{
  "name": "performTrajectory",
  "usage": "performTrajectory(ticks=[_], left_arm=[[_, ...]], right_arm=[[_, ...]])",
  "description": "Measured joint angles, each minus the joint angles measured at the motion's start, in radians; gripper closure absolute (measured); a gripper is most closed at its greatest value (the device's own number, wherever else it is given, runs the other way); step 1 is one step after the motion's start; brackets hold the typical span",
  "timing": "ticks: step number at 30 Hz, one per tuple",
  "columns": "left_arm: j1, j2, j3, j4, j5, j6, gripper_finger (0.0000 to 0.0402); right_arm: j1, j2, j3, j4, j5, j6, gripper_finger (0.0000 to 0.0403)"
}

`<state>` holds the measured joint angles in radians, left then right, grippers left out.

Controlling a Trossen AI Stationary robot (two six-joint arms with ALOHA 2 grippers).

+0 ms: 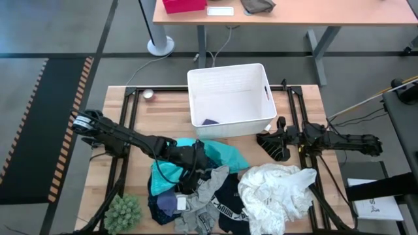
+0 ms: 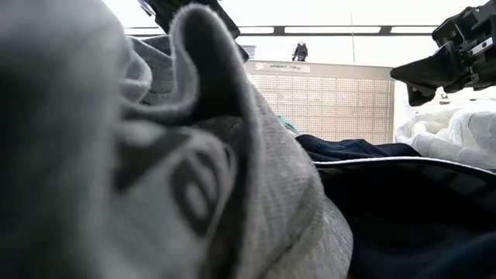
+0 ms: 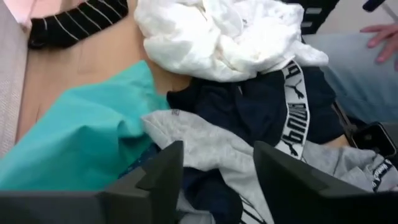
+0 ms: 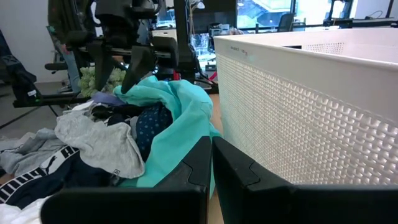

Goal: Sort clothes
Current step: Put the gray sock in the bin

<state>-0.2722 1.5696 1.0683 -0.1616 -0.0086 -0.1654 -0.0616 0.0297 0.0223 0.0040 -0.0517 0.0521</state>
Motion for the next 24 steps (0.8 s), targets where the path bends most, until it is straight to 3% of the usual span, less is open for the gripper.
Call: performTrajectory(ticks=[5,11,17,24], left_arm=[[0.001,0.0,0.0,-0.002,-0.001,0.012,0.018],[0.0,0.0,0.0,-0.002,-0.001,0.04,0.0183],[0.001,0.0,0.053,-0.019,0.0,0.084,0.0221],[0.002,-0.001,0.196,-0.173,-0.002,0.172,0.0302]], right_arm=[[0.0,0.0,0.0,0.0,0.0,0.0,0.0403],[0.0,0.0,0.0,0.0,0.0,0.0,0.0403],[0.0,0.0,0.0,0.0,0.0,0.0,0.0403],[0.0,0.0,0.0,0.0,0.0,0.0,0.0403]])
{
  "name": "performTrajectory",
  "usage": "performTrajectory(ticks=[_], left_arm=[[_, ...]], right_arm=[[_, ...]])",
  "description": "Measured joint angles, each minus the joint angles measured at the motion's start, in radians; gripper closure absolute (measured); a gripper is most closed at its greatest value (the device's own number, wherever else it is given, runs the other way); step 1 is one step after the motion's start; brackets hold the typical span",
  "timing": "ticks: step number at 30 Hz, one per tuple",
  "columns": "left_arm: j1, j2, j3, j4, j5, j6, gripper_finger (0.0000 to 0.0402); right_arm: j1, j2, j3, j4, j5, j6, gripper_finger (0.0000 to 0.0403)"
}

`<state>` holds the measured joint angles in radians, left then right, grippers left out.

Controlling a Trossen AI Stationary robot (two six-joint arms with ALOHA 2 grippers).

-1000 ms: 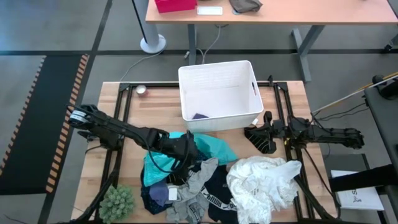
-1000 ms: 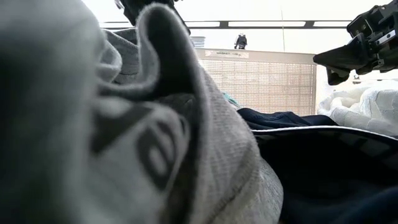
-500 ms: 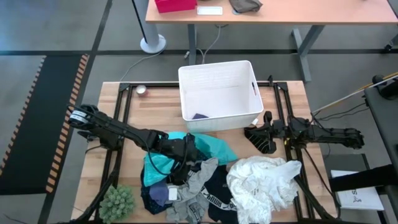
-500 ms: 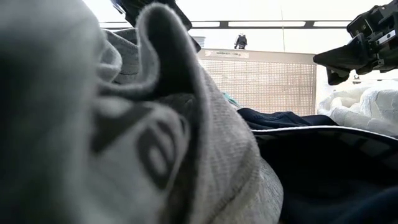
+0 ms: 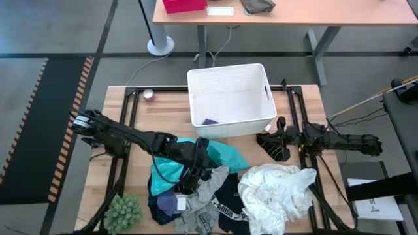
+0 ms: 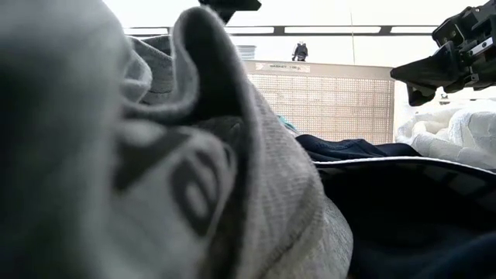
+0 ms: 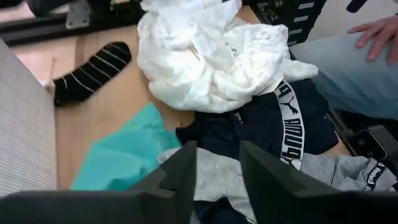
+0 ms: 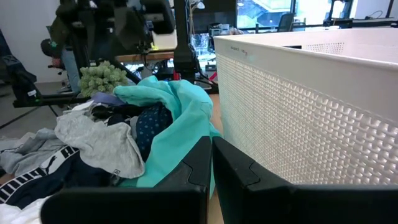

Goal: Sort clothes
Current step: Put the gray sock in the bin

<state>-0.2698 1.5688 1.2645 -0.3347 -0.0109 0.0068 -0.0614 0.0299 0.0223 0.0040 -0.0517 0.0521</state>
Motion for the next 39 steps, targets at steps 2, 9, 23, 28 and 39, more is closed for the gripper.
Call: performTrajectory(ticks=[2,9,23,28,39], left_arm=[[0.003,0.0,0.033,-0.041,-0.001,0.013,0.0331],[0.006,0.0,0.072,-0.061,0.019,0.052,0.0394],[0.02,0.0,0.216,-0.081,0.021,0.117,0.0401],[0.035,0.008,0.226,-0.053,0.021,0.12,0.0401],[0.039,0.256,0.38,-0.245,0.077,0.118,0.0402]], right_arm=[[0.0,0.0,0.0,0.0,0.0,0.0,0.0403],[0.0,0.0,0.0,0.0,0.0,0.0,0.0403],[0.0,0.0,0.0,0.0,0.0,0.0,0.0403],[0.0,0.0,0.0,0.0,0.0,0.0,0.0403],[0.0,0.0,0.0,-0.001,0.0,0.0,0.0403]])
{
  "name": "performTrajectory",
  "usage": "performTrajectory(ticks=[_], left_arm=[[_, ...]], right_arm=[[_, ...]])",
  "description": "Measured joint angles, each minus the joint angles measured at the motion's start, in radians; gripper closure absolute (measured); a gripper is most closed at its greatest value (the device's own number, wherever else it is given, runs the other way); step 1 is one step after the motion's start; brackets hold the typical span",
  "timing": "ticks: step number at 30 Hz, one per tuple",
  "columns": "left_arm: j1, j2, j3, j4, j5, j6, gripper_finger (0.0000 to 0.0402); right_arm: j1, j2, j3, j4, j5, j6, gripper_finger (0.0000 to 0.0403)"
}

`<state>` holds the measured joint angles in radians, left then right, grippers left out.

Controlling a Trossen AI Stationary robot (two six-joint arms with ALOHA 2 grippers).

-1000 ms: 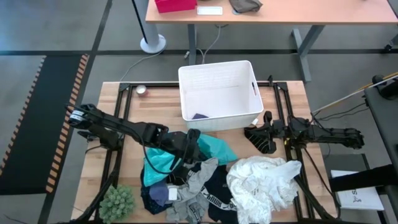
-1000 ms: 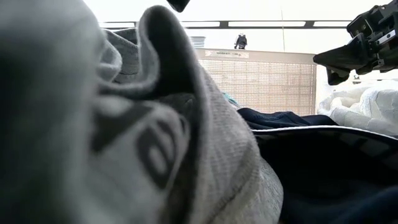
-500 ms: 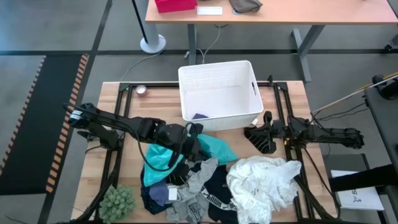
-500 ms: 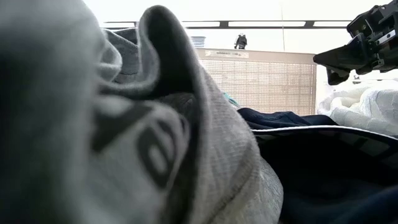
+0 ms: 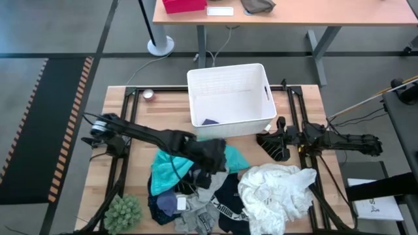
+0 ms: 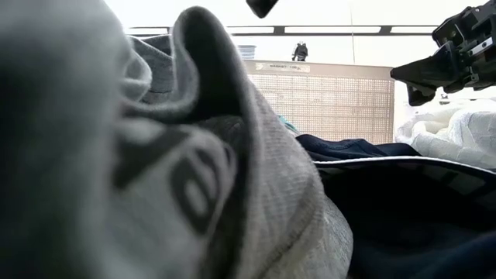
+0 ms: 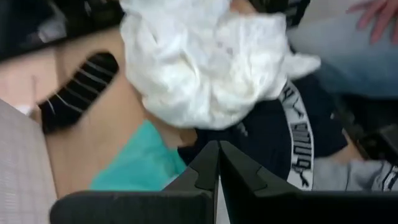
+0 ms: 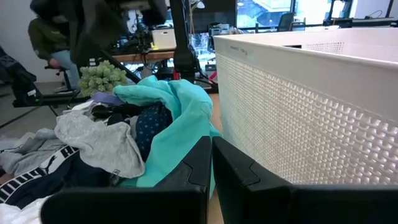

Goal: Sort clothes
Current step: Put the gray sock in the bin

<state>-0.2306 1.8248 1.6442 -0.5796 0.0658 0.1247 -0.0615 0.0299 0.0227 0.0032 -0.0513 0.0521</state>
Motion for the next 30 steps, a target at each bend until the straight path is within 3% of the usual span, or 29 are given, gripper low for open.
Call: performTrajectory(ticks=[7,15,19,30], left_arm=[[-0.002,0.114,0.11,-0.173,0.0,-0.002,0.0402],[-0.003,0.155,0.104,-0.236,-0.001,-0.002,0.0392],[-0.008,0.172,0.102,-0.275,-0.001,0.0,0.0356],[-0.008,0.185,0.088,-0.295,-0.02,-0.042,0.021]], right_arm=[[0.0,0.0,0.0,0.0,0.0,0.0,0.0403],[0.0,0.0,0.0,0.0,0.0,0.0,0.0403],[0.0,0.0,0.0,0.0,0.0,0.0,0.0403],[0.0,0.0,0.0,0.001,-0.001,0.0,0.0403]])
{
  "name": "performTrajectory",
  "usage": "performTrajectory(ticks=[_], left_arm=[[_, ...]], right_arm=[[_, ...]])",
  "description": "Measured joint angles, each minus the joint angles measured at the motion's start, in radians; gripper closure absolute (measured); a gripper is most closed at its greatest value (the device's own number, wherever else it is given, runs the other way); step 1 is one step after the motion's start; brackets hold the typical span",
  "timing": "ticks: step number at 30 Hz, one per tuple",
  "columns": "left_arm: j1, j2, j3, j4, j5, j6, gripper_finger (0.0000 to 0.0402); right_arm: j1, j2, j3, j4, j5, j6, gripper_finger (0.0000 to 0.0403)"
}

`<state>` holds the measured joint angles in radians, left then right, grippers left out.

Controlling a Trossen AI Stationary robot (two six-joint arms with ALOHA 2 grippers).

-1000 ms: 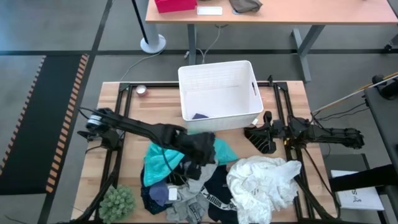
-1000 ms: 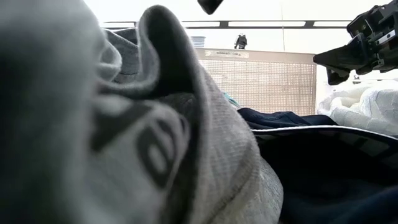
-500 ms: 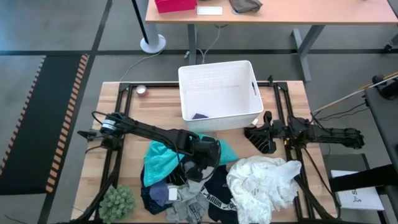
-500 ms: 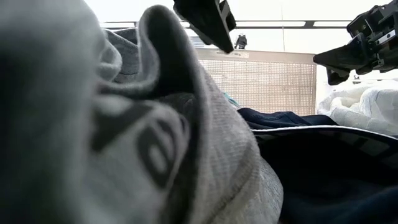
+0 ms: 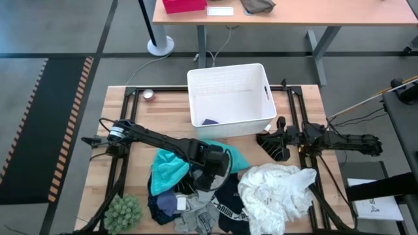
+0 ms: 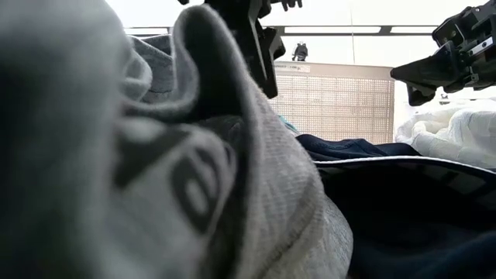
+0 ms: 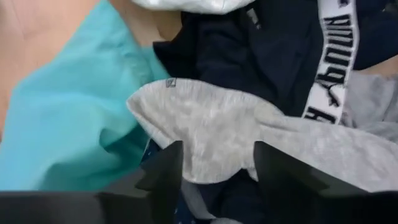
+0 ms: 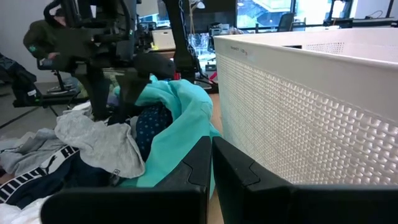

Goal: Sort clothes
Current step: Put the gray sock in the bin

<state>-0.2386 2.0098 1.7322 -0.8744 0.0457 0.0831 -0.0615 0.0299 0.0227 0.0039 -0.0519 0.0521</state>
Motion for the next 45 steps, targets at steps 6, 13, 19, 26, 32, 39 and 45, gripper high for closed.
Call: performTrajectory(ticks=[6,13,19,26,32,39,45], left_arm=[[0.0,0.0,-0.058,0.019,-0.04,-0.014,0.0171],[0.0,0.0,-0.088,0.047,-0.04,-0.017,0.0193],[0.0,0.0,-0.094,0.067,-0.039,-0.014,0.0273],[0.002,0.0,-0.112,0.061,-0.039,0.019,0.0392],[0.003,-0.03,-0.064,0.058,-0.039,0.014,0.0399],[0.003,-0.063,0.057,0.044,-0.061,0.038,0.0401],[0.007,-0.116,0.122,0.035,-0.17,0.07,0.0401]], right_arm=[[0.0,0.0,0.0,0.0,0.0,0.0,0.0403],[0.0,0.0,0.0,0.0,0.0,0.0,0.0403],[0.0,0.0,0.0,0.0,0.0,0.0,0.0403],[0.0,0.0,0.0,0.0,0.0,0.0,0.0403],[0.0,0.0,0.0,0.0,0.0,0.0,0.0403],[0.0,0.0,0.0,0.0,0.0,0.0,0.0403],[0.0,0.0,0.0,0.0,0.0,0.0,0.0403]])
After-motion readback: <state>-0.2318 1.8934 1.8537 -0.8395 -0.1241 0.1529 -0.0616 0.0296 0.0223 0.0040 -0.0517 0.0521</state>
